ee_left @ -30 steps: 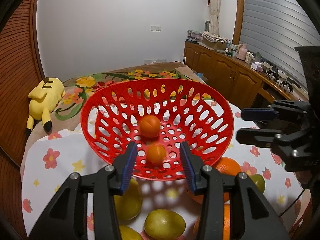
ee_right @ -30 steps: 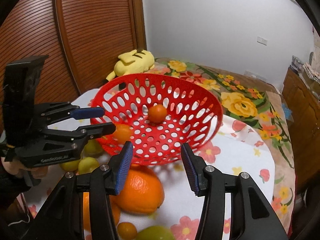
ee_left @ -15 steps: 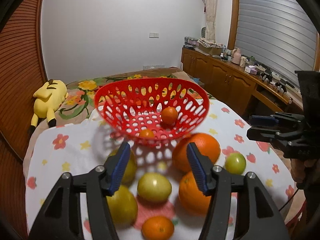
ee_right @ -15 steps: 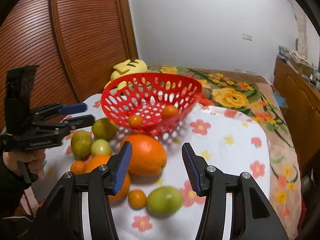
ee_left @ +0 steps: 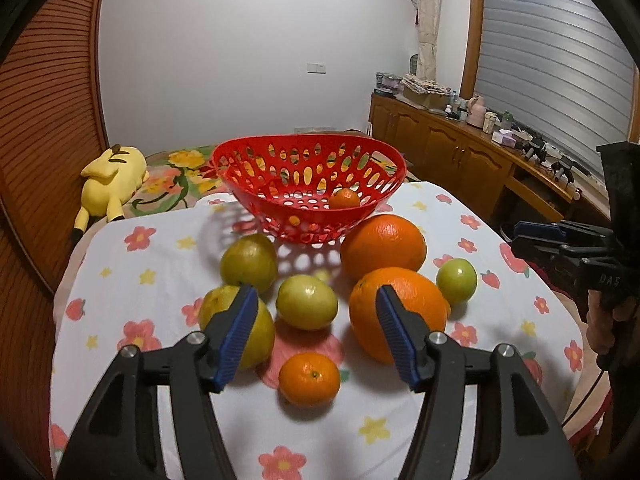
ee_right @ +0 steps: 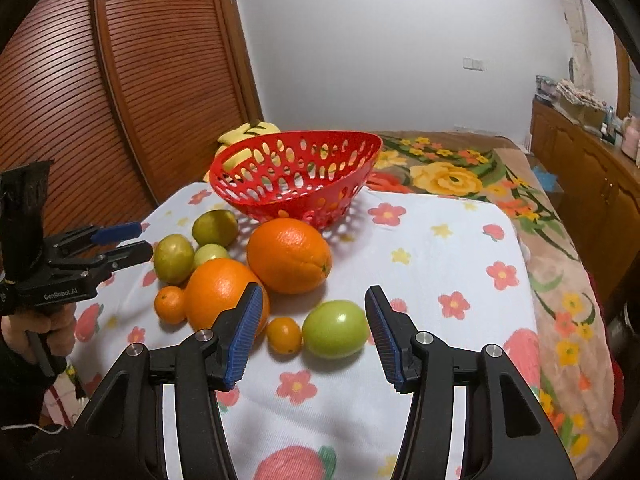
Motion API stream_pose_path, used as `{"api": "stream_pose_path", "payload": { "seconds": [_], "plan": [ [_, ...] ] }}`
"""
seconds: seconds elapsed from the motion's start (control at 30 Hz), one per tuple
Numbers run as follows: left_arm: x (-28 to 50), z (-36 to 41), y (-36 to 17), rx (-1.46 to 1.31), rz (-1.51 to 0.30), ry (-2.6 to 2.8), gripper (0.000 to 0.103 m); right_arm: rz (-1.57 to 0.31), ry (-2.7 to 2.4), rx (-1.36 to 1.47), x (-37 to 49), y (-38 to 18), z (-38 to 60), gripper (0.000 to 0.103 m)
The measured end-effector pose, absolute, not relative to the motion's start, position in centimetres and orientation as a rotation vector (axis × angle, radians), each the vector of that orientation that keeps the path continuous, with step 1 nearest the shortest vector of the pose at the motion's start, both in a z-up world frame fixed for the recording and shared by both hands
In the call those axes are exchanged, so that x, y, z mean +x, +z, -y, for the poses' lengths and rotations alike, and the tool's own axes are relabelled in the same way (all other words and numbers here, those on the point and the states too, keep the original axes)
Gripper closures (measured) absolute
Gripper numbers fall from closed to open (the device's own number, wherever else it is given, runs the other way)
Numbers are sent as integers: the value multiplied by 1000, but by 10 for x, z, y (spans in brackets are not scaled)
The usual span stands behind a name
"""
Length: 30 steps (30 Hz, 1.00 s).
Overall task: Organize fruits
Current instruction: 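Grasp the green citrus fruit with the right gripper while the left gripper approaches the large orange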
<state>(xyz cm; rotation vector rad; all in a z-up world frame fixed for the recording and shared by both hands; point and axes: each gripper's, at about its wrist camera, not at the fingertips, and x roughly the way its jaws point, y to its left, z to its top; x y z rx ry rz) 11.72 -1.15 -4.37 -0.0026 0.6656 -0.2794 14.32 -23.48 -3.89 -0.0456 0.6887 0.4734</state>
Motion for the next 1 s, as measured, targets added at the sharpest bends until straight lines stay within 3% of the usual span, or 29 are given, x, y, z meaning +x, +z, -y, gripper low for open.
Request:
{"api": "stream_pose_path", "payload": {
  "seconds": [0.17,1.0],
  "plan": [
    [112,12,-49,-11,-667,-278,32,-702,474,-52,142,-48,232,47],
    [121,53,-67,2,-695,-352,31,-810,424,-76,182,-106,222,41]
  ]
}}
